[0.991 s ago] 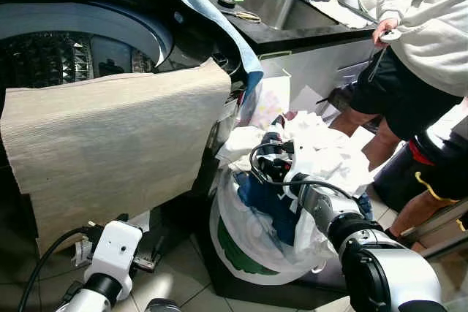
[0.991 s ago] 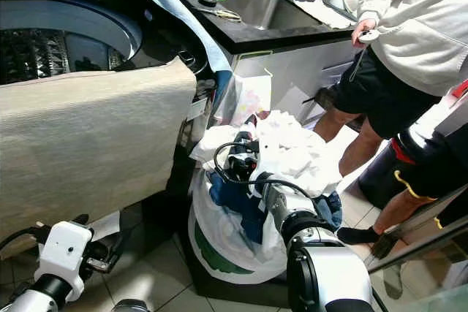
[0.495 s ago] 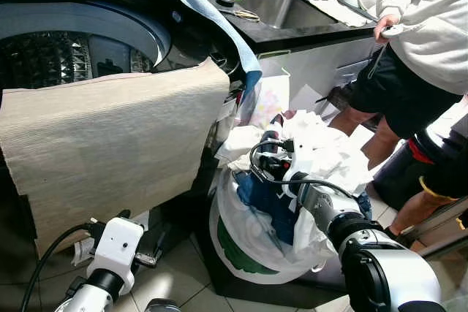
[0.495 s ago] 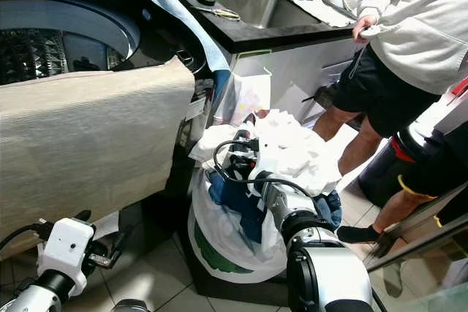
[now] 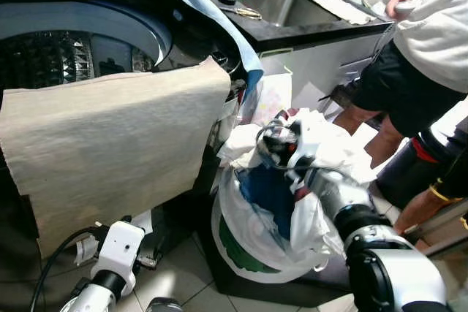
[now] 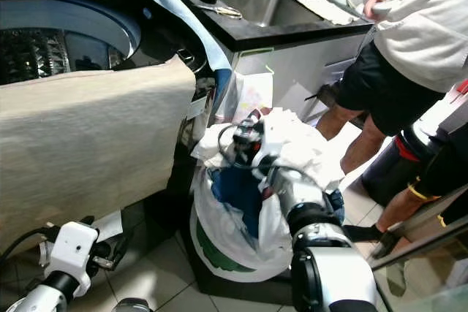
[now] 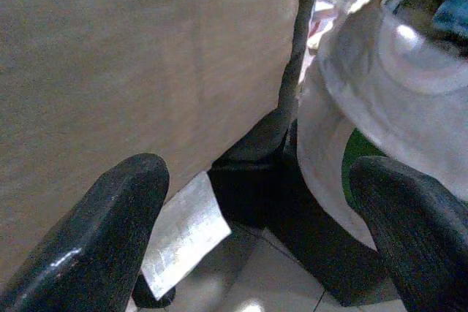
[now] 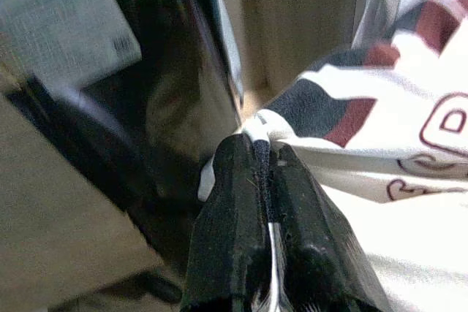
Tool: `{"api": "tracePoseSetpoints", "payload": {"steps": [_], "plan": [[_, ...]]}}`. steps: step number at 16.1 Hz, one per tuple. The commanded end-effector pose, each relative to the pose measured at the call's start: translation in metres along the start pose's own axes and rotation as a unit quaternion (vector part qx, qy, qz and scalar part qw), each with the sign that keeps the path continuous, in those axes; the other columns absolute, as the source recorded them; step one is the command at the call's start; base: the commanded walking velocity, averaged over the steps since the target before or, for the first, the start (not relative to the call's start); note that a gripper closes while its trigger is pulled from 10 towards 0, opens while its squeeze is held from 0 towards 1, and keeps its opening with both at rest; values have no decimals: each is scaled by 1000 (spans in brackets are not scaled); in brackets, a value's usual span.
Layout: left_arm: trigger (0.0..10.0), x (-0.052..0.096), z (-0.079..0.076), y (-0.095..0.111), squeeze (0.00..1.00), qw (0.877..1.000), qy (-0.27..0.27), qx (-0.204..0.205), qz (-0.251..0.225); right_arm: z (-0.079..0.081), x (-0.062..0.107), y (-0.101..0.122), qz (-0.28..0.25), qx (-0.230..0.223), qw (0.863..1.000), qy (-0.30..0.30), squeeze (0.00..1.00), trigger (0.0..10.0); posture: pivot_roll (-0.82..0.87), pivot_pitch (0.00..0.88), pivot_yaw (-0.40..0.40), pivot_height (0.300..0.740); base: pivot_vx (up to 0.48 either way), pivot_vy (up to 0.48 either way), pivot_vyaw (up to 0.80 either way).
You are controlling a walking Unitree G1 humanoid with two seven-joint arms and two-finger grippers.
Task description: Clothes washing
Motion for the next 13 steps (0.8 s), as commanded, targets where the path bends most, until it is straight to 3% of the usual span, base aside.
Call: {"api": "tracePoseSetpoints", "payload": {"steps": [1, 4, 7, 9, 13], "plan": [[10000, -4, -5, -1, 0, 1000, -13, 1, -5, -6, 1, 23, -34, 8, 999, -2, 0, 0, 354, 0, -201, 740, 0, 0, 0], [10000, -16, -5, -12, 0, 1000, -17, 4, -1, 4, -5, 72, -98, 16, 995, 30, 0, 0, 351, 0, -202, 740, 0, 0, 0], [10000, -27, -3, -25, 0, 1000, -10, 10, 3, 19, -4, 135, -165, 44, 983, 73, 0, 0, 349, 0, -212, 740, 0, 0, 0], [10000, -27, -4, -19, 0, 1000, -4, 14, -12, 25, 0, 169, -195, 55, 975, 91, 0, 0, 347, 0, -222, 740, 0, 0, 0], [10000, -33, -2, -28, 0, 999, 30, 35, -23, 48, 6, 212, -225, 91, 959, 144, 0, 0, 340, 0, -238, 740, 0, 0, 0]]}}
Point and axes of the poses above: a point about 5 cm out from each wrist's last joint towards the gripper, its own x axis pointing back from the gripper into the wrist, its own y axis along the axis of the wrist's last joint, z = x × y, the point moved 1 cm from there along -x, pointing out of the wrist towards the gripper, and after that the axes turned 9 degrees about x, right-handed, at the moved point
